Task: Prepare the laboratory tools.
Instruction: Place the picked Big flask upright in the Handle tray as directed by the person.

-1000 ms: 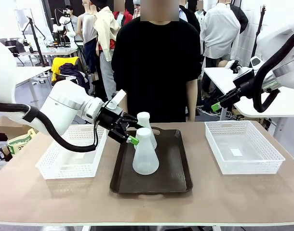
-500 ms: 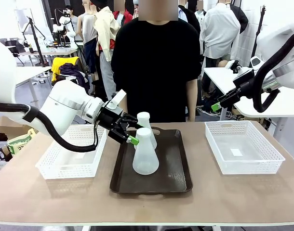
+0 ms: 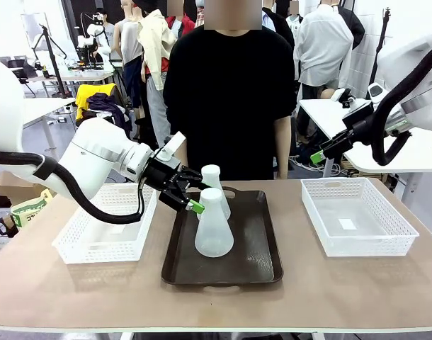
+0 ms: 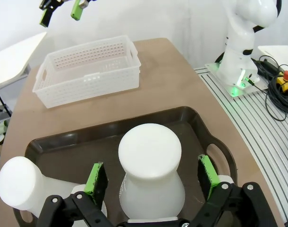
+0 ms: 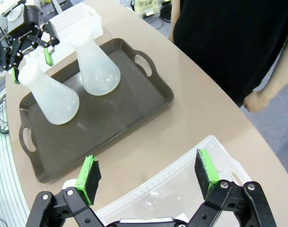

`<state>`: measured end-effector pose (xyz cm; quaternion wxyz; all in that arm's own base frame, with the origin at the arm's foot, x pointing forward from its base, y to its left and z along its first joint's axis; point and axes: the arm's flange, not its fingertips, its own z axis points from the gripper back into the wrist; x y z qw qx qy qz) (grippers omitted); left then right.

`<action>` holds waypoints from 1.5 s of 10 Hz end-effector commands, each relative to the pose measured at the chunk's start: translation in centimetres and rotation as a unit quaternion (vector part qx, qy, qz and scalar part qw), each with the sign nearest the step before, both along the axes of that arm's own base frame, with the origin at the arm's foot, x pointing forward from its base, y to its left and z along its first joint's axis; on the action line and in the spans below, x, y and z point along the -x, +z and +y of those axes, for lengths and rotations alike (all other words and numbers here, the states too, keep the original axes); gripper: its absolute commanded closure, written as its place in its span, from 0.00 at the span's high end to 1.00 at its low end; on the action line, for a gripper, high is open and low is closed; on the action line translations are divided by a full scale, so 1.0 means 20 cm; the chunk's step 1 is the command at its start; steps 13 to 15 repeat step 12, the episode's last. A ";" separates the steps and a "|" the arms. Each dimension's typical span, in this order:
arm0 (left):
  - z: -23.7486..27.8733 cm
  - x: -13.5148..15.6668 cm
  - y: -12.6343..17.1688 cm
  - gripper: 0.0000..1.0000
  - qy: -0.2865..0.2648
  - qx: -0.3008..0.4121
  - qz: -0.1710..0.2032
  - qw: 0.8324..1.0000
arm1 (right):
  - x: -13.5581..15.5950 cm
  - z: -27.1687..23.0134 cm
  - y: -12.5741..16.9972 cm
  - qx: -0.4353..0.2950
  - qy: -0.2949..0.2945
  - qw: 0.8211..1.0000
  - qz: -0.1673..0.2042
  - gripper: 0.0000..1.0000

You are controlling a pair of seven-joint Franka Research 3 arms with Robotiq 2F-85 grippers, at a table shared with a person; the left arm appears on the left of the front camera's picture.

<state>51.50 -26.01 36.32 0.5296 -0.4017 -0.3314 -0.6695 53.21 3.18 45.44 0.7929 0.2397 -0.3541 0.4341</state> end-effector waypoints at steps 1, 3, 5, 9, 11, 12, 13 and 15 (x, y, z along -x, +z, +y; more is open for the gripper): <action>0.00 0.00 0.00 1.00 -0.002 0.000 -0.003 1.000 | 0.00 0.00 0.00 0.007 -0.002 1.000 0.007 1.00; 0.00 0.00 0.00 1.00 -0.002 0.000 -0.003 1.000 | 0.00 0.00 0.00 0.007 -0.002 1.000 0.007 1.00; 0.00 0.00 0.00 1.00 -0.002 0.000 -0.003 1.000 | 0.00 0.00 0.00 0.007 -0.002 1.000 0.007 1.00; 0.00 0.00 0.00 1.00 -0.002 0.000 -0.003 1.000 | 0.00 0.00 0.00 0.007 -0.002 1.000 0.007 1.00; 0.00 0.00 0.00 1.00 -0.002 0.000 -0.003 1.000 | 0.00 0.00 0.00 0.007 -0.002 1.000 0.007 1.00; 0.00 0.00 0.00 1.00 -0.002 0.000 -0.003 1.000 | 0.00 0.00 0.00 0.007 -0.002 1.000 0.007 1.00; 0.00 0.00 0.00 1.00 -0.002 0.000 -0.003 1.000 | 0.00 0.00 0.00 0.007 -0.002 1.000 0.007 1.00; 0.00 0.00 0.00 1.00 -0.002 0.000 -0.003 1.000 | 0.00 0.00 0.00 0.007 -0.002 1.000 0.007 1.00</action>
